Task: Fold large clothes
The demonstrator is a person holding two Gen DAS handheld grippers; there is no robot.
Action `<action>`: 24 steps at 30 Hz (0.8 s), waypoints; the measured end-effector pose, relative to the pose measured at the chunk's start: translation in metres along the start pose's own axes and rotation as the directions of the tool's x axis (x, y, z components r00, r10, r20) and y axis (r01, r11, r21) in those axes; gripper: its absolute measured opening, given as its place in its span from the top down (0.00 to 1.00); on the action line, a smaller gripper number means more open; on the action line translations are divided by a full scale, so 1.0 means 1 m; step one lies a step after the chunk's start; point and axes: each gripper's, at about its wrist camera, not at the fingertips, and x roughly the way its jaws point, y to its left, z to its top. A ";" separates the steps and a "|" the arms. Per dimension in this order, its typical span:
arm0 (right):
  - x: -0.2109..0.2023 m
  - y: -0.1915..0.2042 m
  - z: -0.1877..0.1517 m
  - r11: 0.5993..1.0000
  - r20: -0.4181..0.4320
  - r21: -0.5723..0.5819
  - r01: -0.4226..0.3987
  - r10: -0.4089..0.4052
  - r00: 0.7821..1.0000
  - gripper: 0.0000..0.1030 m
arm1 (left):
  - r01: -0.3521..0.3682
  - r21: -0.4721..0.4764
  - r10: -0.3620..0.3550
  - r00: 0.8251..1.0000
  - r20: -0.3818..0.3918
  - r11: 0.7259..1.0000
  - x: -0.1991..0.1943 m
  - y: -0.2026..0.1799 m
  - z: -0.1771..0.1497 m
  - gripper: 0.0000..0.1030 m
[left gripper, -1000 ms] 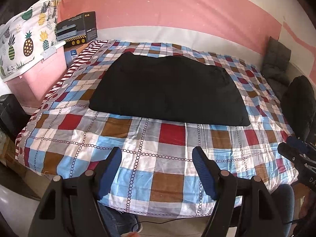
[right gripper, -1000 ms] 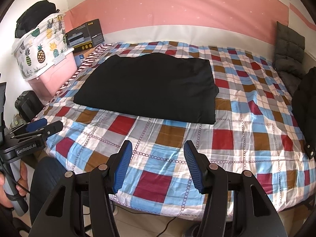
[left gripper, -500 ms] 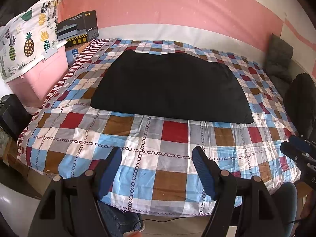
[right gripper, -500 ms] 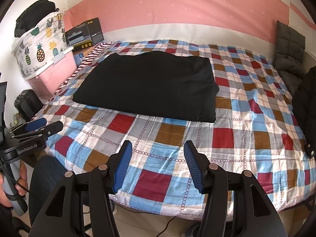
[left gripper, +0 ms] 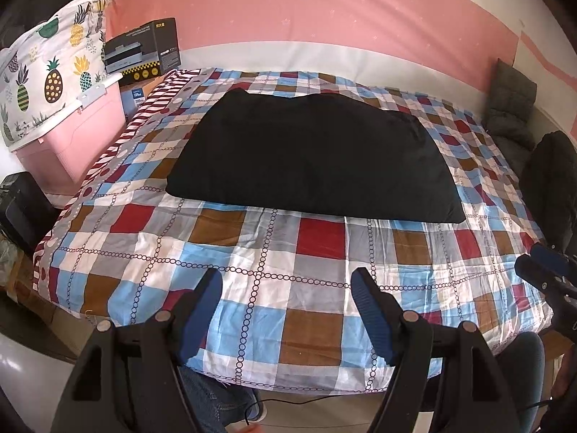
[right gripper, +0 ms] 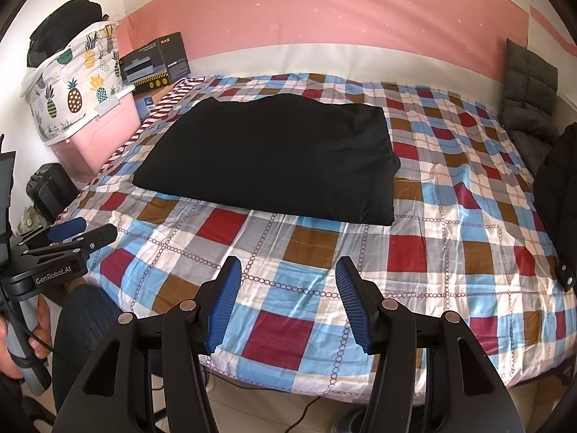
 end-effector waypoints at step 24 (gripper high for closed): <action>0.000 0.003 0.000 1.000 -0.001 -0.002 0.003 -0.003 1.000 0.47 | -0.004 0.001 0.004 1.000 -0.006 1.000 0.001 0.007 -0.005 0.27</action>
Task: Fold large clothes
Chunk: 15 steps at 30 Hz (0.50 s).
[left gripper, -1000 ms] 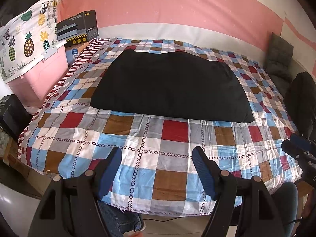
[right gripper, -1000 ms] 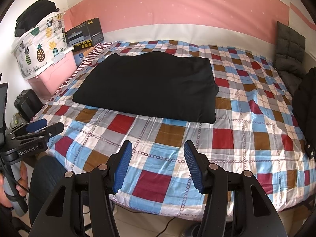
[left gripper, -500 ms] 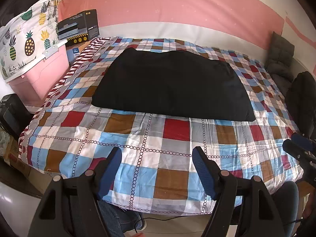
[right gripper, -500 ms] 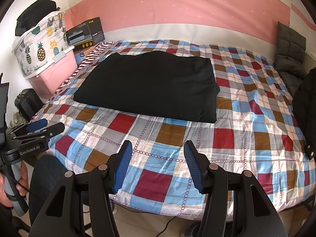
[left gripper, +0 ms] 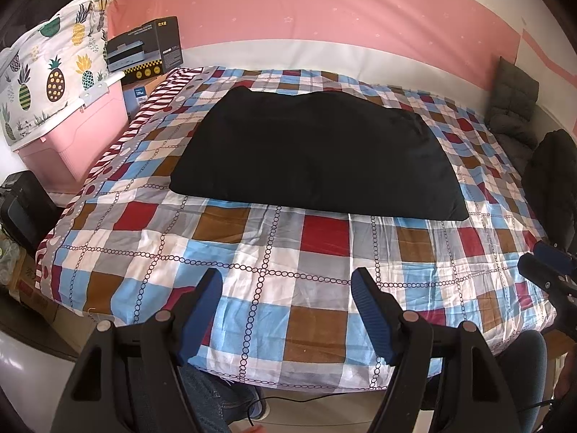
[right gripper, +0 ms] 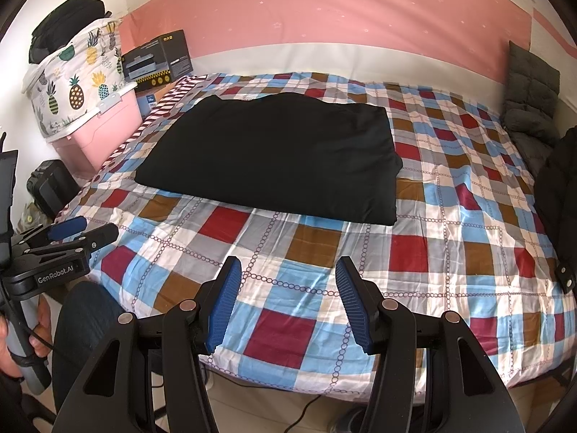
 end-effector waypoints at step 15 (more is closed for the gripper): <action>0.000 0.001 0.000 1.000 -0.001 -0.002 0.001 -0.001 1.000 0.47 | -0.028 0.010 0.028 0.999 -0.017 1.000 0.002 0.000 0.002 0.27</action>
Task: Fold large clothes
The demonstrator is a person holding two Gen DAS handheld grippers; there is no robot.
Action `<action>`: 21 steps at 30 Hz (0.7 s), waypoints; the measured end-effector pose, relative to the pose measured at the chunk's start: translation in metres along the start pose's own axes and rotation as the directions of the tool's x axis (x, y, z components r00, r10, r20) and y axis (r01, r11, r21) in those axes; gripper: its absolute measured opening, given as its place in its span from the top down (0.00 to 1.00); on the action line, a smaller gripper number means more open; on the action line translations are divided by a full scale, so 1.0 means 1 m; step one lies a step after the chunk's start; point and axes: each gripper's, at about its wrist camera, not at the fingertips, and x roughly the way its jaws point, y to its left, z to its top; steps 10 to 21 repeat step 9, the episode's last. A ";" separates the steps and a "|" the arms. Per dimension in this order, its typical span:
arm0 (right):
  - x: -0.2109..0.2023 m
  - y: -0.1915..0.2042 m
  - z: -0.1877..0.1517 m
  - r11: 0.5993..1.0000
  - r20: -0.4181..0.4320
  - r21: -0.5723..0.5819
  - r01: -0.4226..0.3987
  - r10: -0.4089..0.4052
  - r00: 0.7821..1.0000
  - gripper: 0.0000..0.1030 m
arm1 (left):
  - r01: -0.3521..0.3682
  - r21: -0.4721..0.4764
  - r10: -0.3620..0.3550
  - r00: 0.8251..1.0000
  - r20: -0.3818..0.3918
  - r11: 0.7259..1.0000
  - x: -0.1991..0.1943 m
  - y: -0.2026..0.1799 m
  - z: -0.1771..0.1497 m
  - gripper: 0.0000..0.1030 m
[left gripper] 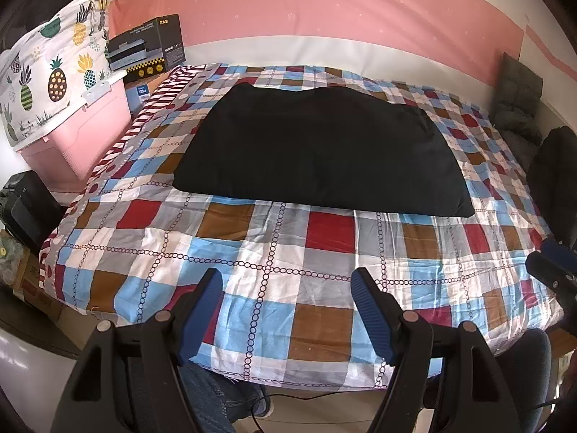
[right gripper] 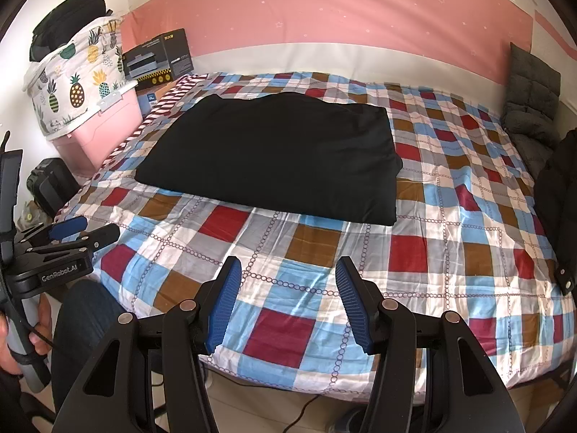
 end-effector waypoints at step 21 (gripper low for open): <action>0.000 -0.001 0.000 1.000 -0.001 -0.001 -0.001 0.001 1.000 0.47 | -0.001 -0.003 0.001 1.000 0.000 1.000 0.001 -0.003 0.000 0.27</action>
